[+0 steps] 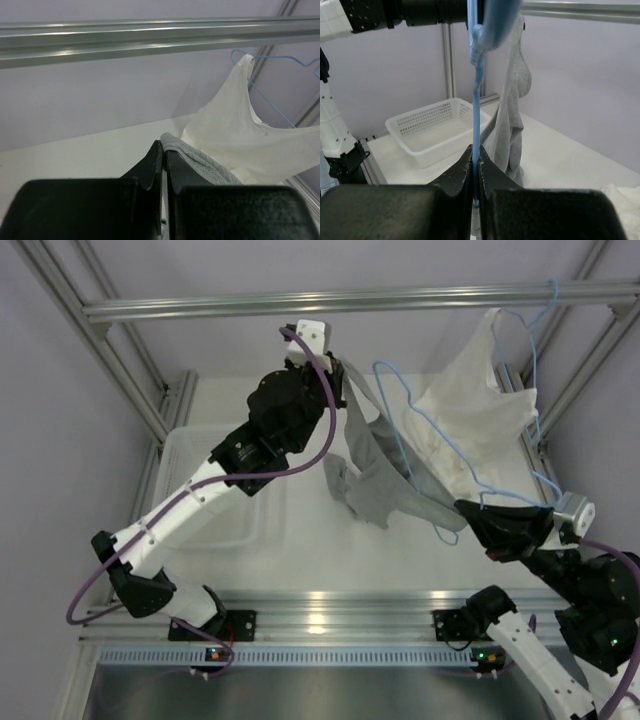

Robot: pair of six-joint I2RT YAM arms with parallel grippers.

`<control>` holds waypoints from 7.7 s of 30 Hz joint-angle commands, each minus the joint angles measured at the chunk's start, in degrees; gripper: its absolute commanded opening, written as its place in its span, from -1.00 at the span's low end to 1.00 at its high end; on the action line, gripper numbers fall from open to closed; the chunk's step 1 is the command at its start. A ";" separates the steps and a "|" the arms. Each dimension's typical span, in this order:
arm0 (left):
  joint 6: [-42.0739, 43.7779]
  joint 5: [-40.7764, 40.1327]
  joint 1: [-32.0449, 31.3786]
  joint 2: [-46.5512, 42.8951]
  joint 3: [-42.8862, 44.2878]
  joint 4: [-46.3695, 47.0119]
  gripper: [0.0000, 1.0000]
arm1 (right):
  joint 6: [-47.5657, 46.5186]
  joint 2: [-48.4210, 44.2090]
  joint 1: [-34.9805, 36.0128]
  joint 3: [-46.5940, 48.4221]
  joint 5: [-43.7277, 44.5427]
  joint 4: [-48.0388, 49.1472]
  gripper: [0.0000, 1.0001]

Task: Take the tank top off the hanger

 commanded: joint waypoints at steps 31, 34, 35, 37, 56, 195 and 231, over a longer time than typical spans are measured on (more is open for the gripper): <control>-8.76 20.32 -0.13 -9.25 -23.95 -1.63 0.98 | 13.18 17.30 -0.40 1.79 19.12 21.94 -1.00; -10.87 10.06 -0.13 -11.01 -23.69 -5.48 0.98 | 11.95 18.89 -0.49 5.23 22.20 11.84 -1.00; -11.39 7.48 -0.13 -11.54 -23.86 -6.63 0.98 | 12.04 19.06 -0.49 5.84 22.73 9.01 -1.00; -12.98 2.03 -0.13 -14.08 -25.78 -8.83 0.98 | 11.16 19.24 -0.40 8.13 23.18 -0.28 -1.00; -13.33 -8.37 1.98 -24.73 -29.40 -22.10 0.98 | 0.80 52.27 -0.49 46.66 35.65 -38.04 -1.00; -19.05 -2.37 -4.18 7.11 -14.12 -33.33 -1.00 | -0.44 18.01 -9.72 25.36 27.75 -33.92 0.99; -19.13 -3.45 36.17 -12.51 -24.12 -46.63 0.98 | -1.32 17.48 -9.80 23.78 24.23 -30.66 0.99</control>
